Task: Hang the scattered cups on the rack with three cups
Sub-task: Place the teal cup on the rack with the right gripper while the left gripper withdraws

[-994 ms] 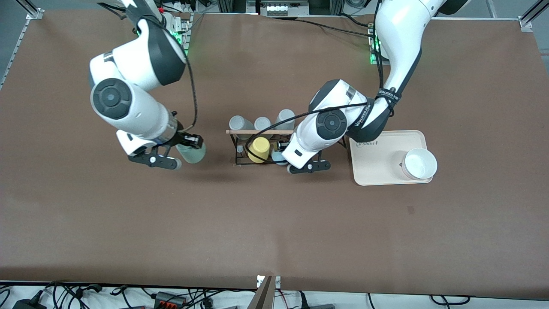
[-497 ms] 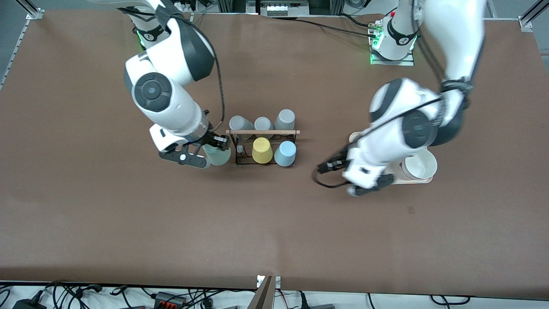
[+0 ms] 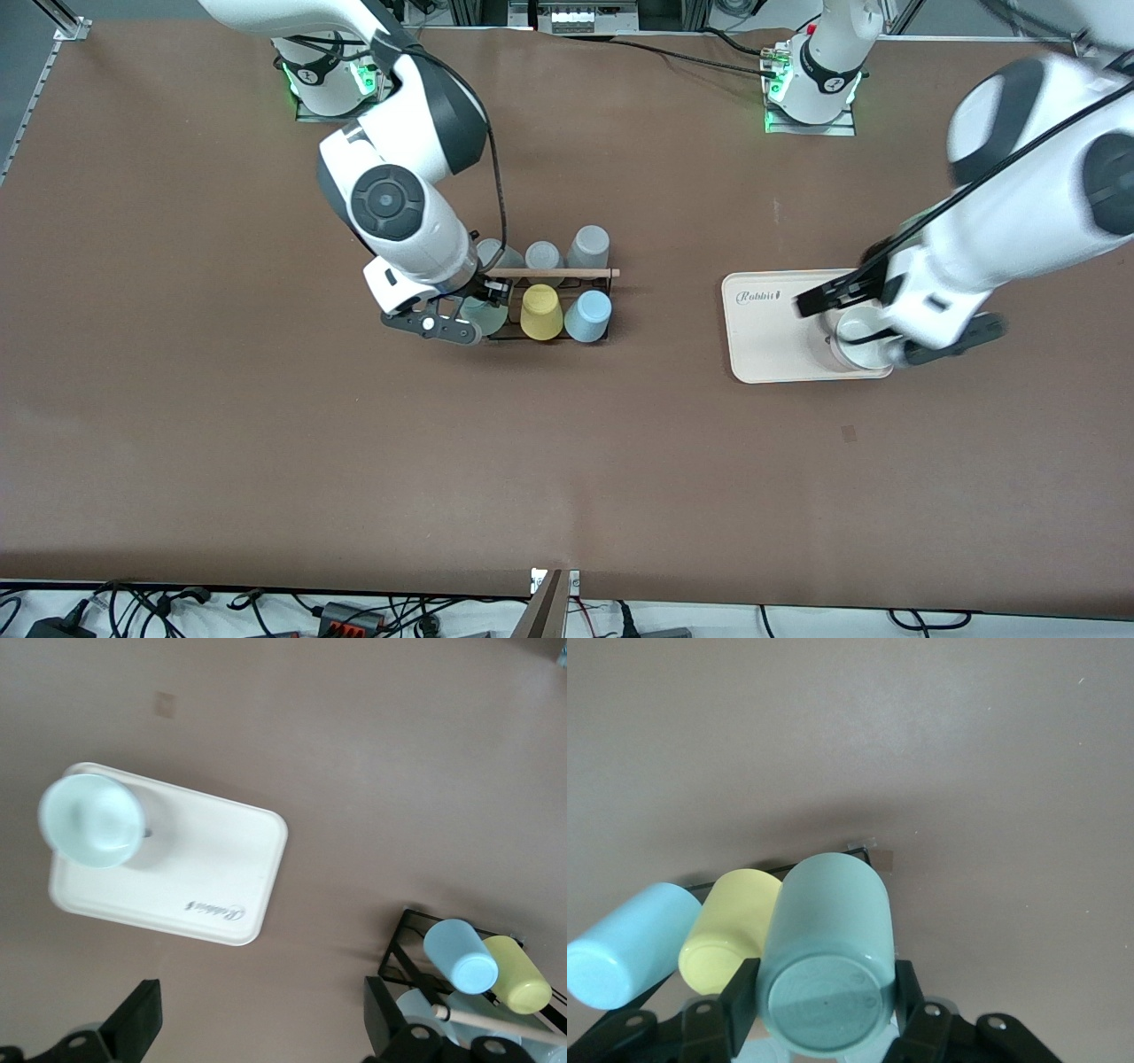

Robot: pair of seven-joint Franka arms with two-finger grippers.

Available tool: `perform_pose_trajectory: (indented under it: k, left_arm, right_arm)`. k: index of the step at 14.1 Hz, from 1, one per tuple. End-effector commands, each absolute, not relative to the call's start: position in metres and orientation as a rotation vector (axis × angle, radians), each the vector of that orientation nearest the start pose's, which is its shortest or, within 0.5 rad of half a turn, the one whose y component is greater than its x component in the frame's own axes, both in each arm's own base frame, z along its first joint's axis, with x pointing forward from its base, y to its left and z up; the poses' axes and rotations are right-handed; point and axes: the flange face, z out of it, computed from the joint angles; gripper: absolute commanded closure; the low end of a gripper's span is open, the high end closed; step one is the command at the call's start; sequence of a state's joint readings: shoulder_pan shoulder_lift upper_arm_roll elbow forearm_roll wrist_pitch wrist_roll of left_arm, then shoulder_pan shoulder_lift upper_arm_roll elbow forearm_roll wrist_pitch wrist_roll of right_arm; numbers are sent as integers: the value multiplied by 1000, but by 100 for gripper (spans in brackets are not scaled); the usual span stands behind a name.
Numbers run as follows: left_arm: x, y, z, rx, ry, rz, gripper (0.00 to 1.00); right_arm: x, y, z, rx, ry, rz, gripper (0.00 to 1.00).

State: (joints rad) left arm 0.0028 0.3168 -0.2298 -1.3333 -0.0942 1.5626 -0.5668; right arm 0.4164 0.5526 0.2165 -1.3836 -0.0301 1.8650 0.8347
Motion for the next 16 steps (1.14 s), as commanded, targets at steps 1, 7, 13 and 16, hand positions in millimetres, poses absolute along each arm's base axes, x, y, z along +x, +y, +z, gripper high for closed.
perform_pose_trajectory:
  k: [1, 7, 13, 16]
  left_arm:
    - [615, -98, 569, -3190, -482, 237, 0]
    - [569, -104, 563, -3166, -451, 186, 0]
    - [539, -77, 563, -3173, -410, 142, 0]
    - [518, -100, 579, -3146, -411, 159, 0]
  right_arm:
    - [589, 407, 374, -3095, 379, 111, 68]
    - [584, 418, 328, -3162, 333, 130, 67]
    - [581, 416, 313, -3169, 331, 152, 46]
    - [588, 408, 321, -3162, 334, 140, 0]
